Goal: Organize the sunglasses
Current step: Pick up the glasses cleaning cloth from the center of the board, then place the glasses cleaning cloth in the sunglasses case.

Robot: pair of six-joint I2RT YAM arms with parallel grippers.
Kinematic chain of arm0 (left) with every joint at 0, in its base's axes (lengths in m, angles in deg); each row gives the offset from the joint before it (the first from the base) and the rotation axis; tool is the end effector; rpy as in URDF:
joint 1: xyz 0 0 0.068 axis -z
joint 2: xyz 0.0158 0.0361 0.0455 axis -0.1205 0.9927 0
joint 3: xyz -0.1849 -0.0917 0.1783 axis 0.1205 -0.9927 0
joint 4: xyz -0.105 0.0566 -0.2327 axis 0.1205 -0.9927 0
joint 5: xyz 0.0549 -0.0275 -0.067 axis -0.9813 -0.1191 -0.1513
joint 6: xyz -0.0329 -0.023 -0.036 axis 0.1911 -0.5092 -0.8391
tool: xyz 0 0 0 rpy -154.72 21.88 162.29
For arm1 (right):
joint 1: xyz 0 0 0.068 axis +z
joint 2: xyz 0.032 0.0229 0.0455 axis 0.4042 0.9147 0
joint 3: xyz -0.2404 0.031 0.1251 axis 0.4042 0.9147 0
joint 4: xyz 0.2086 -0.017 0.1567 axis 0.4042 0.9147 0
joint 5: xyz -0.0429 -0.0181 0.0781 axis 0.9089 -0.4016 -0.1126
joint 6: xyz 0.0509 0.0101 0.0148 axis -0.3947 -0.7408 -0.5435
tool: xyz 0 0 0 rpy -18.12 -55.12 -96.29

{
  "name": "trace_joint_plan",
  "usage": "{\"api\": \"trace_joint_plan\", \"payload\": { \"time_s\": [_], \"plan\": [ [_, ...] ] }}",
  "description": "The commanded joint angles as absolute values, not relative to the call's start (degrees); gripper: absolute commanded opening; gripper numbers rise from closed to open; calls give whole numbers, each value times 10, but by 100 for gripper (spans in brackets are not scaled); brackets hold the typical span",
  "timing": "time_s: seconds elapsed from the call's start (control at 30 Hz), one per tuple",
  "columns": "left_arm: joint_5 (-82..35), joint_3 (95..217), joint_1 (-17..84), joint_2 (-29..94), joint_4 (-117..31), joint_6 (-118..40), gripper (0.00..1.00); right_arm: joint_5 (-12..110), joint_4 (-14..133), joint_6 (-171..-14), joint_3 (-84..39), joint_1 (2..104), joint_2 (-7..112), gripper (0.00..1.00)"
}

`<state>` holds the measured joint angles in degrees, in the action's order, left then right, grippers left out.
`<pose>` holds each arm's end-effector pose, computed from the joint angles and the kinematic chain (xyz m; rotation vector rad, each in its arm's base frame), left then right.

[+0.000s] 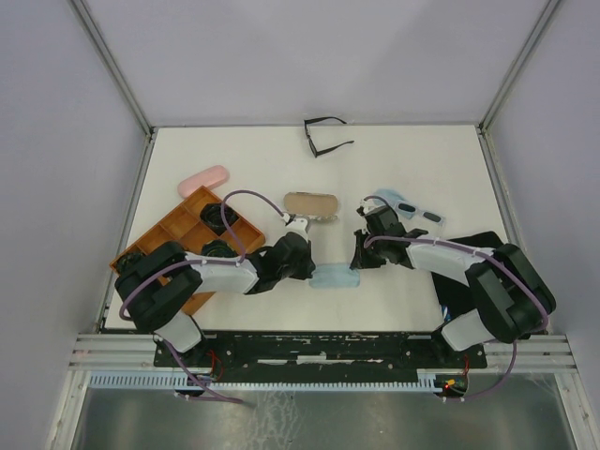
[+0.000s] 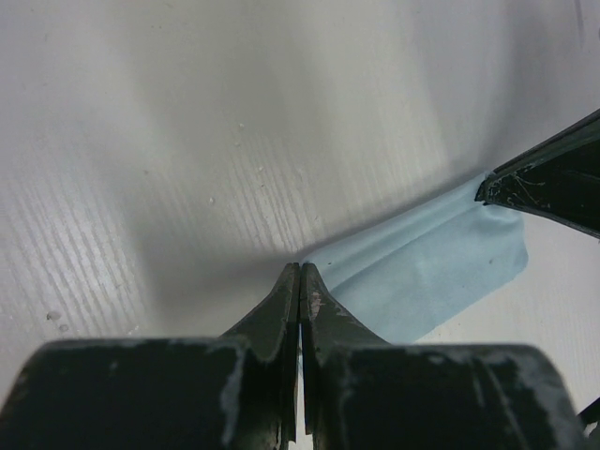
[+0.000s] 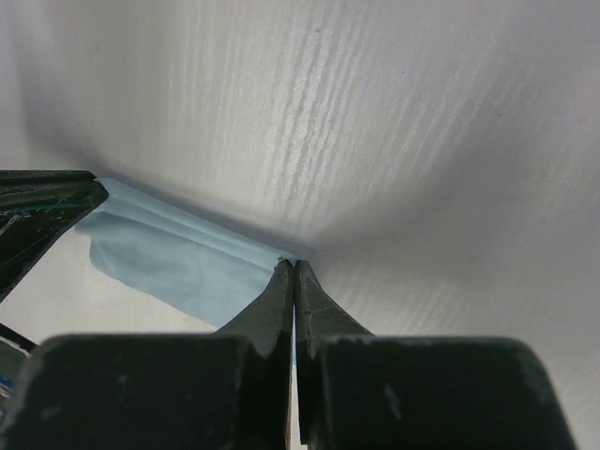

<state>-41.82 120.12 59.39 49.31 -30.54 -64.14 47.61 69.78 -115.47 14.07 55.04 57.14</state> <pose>0.1867 -0.2329 0.1372 0.2235 2.3413 -0.6089 0.2278 0.1445 0.1479 -0.0909 2.6723 0.5827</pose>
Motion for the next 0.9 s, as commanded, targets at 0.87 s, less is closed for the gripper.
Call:
{"api": "trace_joint_plan", "payload": {
  "time_s": [0.87],
  "plan": [
    [-458, 1355, 433, 476, -331, -461, 3, 498, 675, -1124, -185, 558, 710, 0]
  ]
}}
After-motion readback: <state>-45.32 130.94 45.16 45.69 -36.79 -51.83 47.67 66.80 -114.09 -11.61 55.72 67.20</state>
